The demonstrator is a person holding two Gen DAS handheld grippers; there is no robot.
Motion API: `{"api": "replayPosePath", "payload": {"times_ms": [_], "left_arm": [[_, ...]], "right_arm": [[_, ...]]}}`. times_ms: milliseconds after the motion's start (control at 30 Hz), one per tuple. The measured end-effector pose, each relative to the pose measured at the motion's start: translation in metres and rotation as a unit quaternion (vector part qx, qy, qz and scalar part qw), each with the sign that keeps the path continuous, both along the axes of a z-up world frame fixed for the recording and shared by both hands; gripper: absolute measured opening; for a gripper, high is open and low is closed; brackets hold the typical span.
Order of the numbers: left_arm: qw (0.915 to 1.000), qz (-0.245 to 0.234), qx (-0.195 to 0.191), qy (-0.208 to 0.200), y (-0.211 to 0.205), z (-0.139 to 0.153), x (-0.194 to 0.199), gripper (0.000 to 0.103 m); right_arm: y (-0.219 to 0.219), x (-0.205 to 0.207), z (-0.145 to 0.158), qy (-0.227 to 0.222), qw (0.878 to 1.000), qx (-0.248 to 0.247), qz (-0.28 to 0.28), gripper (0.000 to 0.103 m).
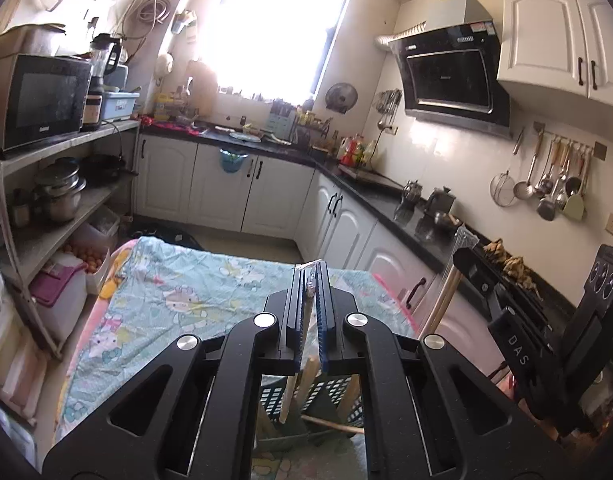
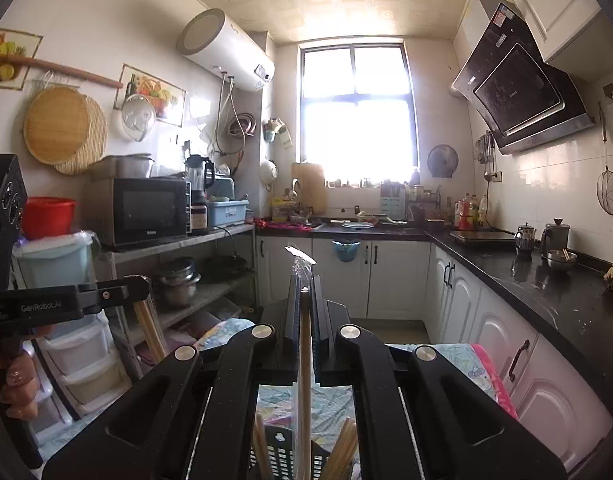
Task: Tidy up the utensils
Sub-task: 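Lower the held chopsticks upright into a caddy slot with the right tool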
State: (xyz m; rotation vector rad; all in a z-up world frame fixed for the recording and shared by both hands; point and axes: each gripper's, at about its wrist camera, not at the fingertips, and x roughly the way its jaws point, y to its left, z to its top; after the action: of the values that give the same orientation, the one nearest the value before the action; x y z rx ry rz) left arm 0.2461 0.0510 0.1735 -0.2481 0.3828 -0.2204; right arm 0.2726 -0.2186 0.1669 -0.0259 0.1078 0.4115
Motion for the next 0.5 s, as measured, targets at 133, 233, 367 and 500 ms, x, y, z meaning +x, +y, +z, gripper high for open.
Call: {"api": "replayPosePath", "payload": {"times_ms": [133, 233, 367, 500], "left_arm": [[0.9999, 0.0, 0.003, 0.011, -0.003, -0.017, 0.007, 0.003], [0.9999, -0.001, 0.005, 0.016, -0.005, -0.028, 0.01, 0.003], [0.9996, -0.004, 0.006, 0.026, -0.009, -0.042, 0.015, 0.003], [0.9991, -0.008, 0.007, 0.04, -0.013, -0.057, 0.019, 0.003]], "right_arm": [[0.002, 0.01, -0.016, 0.01, 1.0, -0.005, -0.004, 0.005], [0.003, 0.019, -0.028, 0.022, 1.0, -0.004, -0.006, 0.005], [0.005, 0.029, -0.045, 0.042, 0.999, -0.004, -0.006, 0.005], [0.008, 0.034, -0.059, 0.059, 0.998, -0.005, -0.006, 0.005]]}}
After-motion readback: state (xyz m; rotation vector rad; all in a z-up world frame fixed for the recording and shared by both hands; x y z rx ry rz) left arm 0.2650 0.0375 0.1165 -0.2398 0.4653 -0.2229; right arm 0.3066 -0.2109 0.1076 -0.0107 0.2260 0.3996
